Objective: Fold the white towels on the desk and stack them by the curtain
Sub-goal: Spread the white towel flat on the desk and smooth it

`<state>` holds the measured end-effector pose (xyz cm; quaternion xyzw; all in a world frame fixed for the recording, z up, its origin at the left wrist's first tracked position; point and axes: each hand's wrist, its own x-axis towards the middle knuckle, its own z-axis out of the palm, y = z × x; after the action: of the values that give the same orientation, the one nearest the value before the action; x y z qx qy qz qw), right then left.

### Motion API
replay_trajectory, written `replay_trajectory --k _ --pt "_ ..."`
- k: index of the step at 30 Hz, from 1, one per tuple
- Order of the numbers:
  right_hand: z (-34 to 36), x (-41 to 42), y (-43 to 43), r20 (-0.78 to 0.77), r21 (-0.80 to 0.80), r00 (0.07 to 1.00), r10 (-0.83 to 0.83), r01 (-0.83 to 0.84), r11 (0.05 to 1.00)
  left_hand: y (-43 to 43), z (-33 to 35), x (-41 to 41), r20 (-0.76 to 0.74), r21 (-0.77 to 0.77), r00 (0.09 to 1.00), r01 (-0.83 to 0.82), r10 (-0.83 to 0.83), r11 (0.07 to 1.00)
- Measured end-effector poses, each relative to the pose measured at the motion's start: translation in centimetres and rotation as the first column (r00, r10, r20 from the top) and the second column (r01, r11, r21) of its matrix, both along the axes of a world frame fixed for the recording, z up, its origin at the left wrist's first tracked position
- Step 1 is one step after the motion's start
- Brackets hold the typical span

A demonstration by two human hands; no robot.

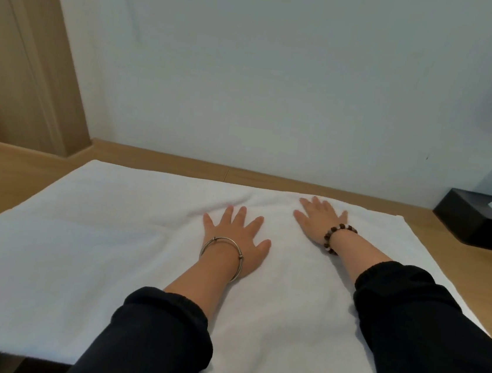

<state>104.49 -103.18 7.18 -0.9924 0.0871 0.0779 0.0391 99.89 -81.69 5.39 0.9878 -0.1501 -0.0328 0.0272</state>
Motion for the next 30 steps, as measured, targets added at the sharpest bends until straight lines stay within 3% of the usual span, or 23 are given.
replay_trajectory --k 4,9,12,20,25,27,30 --pt "1.0 -1.0 -1.6 -0.061 -0.036 0.947 -0.316 0.315 0.949 0.0 0.2 -0.1 -0.009 -0.005 1.0 0.002 -0.002 1.0" --pt "1.4 -2.1 3.4 0.039 0.08 0.992 -0.122 0.119 0.99 0.0 0.4 -0.3 -0.01 -0.02 1.0 -0.006 0.006 1.0" --pt "-0.2 -3.2 4.7 -0.005 0.049 0.996 -0.091 0.091 0.995 0.0 0.6 -0.4 -0.01 -0.027 1.0 -0.012 0.012 1.0" --pt "-1.0 -3.4 4.5 0.064 0.022 0.994 -0.085 0.084 0.996 0.0 0.9 -0.7 -0.007 -0.032 1.0 -0.016 0.015 0.999" --pt "-0.8 -3.2 2.1 0.057 0.044 0.998 0.015 -0.018 0.999 0.0 0.7 -0.6 -0.014 -0.026 1.0 -0.007 0.007 1.0" --pt "-0.7 -3.1 -0.5 0.072 0.014 0.987 -0.147 0.146 0.989 -0.1 0.6 -0.4 -0.012 -0.033 1.0 -0.002 0.002 0.999" --pt "0.2 -2.8 -3.8 0.002 0.003 0.84 -0.542 0.542 0.84 -0.1 0.5 -0.3 -0.005 -0.044 1.0 0.0 0.0 0.999"
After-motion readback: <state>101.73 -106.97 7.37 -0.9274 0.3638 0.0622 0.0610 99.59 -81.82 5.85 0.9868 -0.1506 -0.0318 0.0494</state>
